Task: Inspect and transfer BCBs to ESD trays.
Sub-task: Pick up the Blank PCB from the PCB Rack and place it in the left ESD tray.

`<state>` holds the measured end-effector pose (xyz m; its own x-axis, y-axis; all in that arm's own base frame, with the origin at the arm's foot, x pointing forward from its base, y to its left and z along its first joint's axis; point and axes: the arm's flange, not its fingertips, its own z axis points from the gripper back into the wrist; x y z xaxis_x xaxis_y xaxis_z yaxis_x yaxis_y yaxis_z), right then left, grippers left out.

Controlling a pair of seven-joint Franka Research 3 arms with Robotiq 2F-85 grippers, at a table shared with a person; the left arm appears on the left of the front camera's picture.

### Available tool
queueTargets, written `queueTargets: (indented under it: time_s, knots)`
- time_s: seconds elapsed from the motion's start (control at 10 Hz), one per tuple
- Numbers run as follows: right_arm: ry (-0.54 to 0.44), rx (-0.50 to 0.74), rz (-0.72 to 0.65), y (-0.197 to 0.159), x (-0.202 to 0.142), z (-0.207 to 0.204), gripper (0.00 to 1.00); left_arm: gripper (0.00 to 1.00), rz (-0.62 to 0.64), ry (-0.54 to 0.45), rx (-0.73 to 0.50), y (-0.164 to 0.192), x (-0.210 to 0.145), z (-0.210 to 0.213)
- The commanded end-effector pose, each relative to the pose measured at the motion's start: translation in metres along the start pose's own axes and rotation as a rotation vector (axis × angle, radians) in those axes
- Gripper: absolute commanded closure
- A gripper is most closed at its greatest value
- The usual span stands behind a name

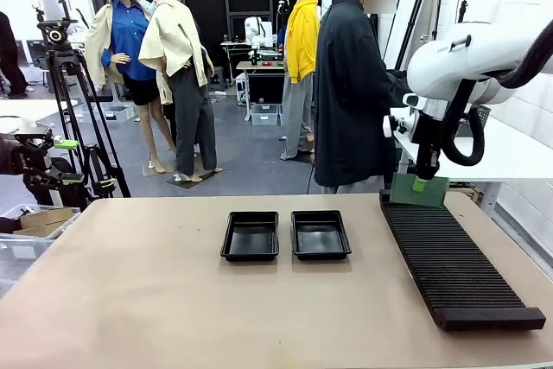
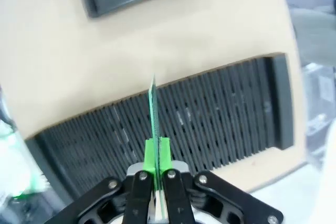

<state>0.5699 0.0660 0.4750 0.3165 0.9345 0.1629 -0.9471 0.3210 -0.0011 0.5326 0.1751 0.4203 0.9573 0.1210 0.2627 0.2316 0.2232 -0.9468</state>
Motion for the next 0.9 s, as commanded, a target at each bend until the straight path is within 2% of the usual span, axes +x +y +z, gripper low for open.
queueTargets:
  time_s: [0.0, 0.1, 0.3, 0.4, 0.5, 0.8]
  knots:
    - [-0.060, -0.130, -0.267, 0.018, 0.014, 0.000, 1.00, 0.00, 0.011, -0.003, -0.001, -0.003, 0.001, 0.000]
    - [-0.085, -0.146, -0.390, 0.023, 0.020, 0.002, 1.00, 0.00, 0.011, -0.003, -0.001, -0.003, 0.001, 0.000]
    - [-0.055, -0.062, -0.574, 0.041, 0.036, 0.009, 1.00, 0.00, 0.011, -0.003, -0.001, -0.003, 0.001, 0.000]
    - [-0.069, -0.038, -0.695, 0.046, 0.046, 0.016, 1.00, 0.00, 0.011, -0.003, -0.001, -0.003, 0.001, 0.000]
    - [-0.078, 0.106, -0.827, 0.048, 0.050, 0.023, 1.00, 0.00, 0.011, -0.003, -0.001, -0.003, 0.001, 0.000]
    - [-0.237, 0.231, -1.037, 0.046, 0.056, 0.026, 1.00, 0.00, 0.011, -0.003, -0.001, -0.003, 0.001, 0.000]
